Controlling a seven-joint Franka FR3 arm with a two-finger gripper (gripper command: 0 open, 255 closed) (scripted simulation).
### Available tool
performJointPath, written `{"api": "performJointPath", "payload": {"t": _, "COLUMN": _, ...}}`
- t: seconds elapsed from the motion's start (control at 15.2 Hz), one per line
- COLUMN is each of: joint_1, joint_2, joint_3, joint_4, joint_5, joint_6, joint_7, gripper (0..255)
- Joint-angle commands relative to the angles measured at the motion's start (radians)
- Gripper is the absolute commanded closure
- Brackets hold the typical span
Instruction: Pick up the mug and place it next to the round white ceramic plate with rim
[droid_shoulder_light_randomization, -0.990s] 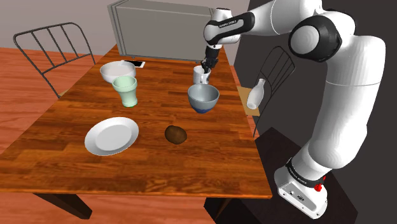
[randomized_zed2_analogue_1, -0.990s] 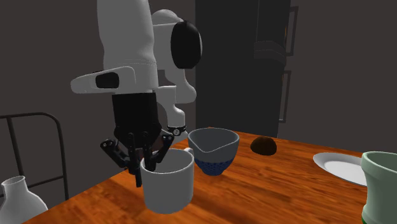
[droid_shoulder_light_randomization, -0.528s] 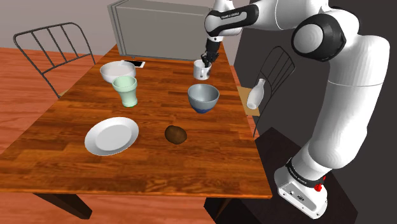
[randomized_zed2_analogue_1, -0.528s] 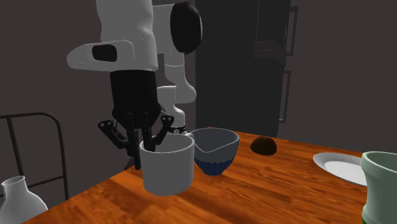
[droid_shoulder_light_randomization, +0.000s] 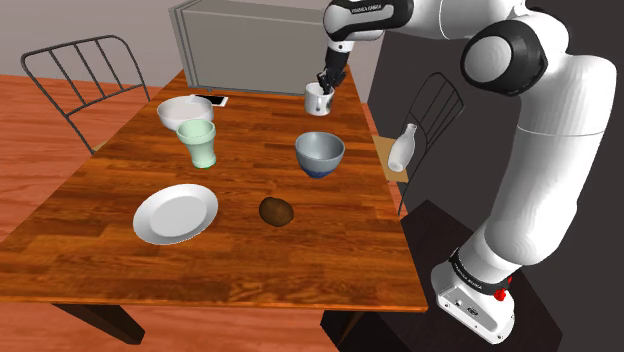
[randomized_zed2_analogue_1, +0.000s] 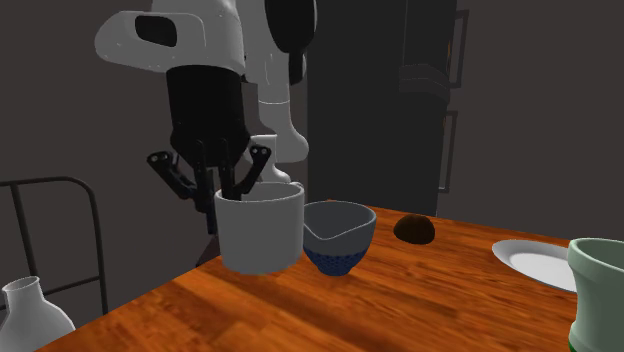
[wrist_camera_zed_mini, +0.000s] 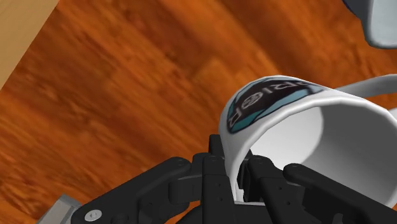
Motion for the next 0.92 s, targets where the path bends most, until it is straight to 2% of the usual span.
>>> {"api": "performJointPath", "payload": {"t": 0.0, "joint_1": 0.000, "joint_2": -0.008, "joint_3": 0.000, "joint_4": 0.017, "joint_5": -0.002, "joint_6": -0.025, "joint_7": 0.003, "gripper": 255}}
{"api": "performJointPath", "payload": {"t": 0.13, "joint_1": 0.000, "joint_2": -0.009, "joint_3": -0.001, "joint_4": 0.036, "joint_5": -0.002, "joint_6": -0.045, "joint_7": 0.004, "gripper": 255}}
{"api": "performJointPath", "payload": {"t": 0.46, "joint_1": 0.074, "joint_2": -0.109, "joint_3": 0.027, "joint_4": -0.108, "joint_5": -0.028, "joint_6": 0.006, "joint_7": 0.104, "gripper": 255}}
{"api": "performJointPath", "payload": {"t": 0.86, "joint_1": 0.156, "joint_2": -0.195, "joint_3": 0.071, "joint_4": -0.227, "joint_5": -0.054, "joint_6": 0.047, "joint_7": 0.234, "gripper": 255}}
